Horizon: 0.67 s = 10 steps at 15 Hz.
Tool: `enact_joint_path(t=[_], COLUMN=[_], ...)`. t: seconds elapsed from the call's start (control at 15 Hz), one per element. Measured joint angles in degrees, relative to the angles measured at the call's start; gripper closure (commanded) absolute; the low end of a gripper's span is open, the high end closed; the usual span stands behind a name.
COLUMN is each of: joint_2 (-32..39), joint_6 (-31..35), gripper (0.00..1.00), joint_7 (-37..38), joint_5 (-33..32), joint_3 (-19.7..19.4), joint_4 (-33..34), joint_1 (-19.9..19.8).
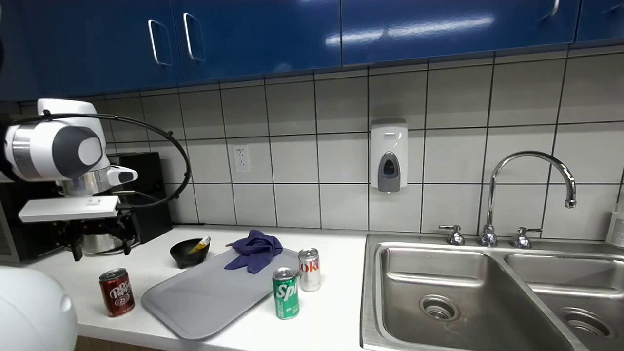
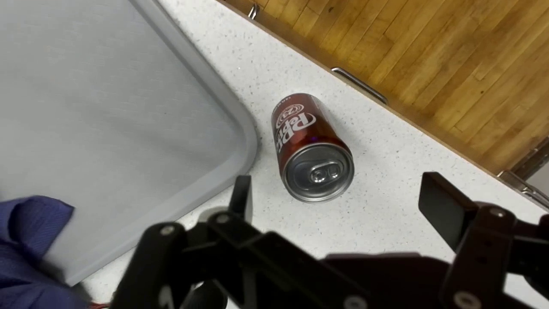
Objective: Take all three cans off of the tray
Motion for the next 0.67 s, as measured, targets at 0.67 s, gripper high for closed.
enact_joint_path(t=[0.67], joint_2=[-13.35], joint_6=[0.0], gripper=[0.0], joint_7=[-0.01], joint_5=[-0.83], joint_3=[-2.28], joint_4=[-10.66], joint_1=[0.02])
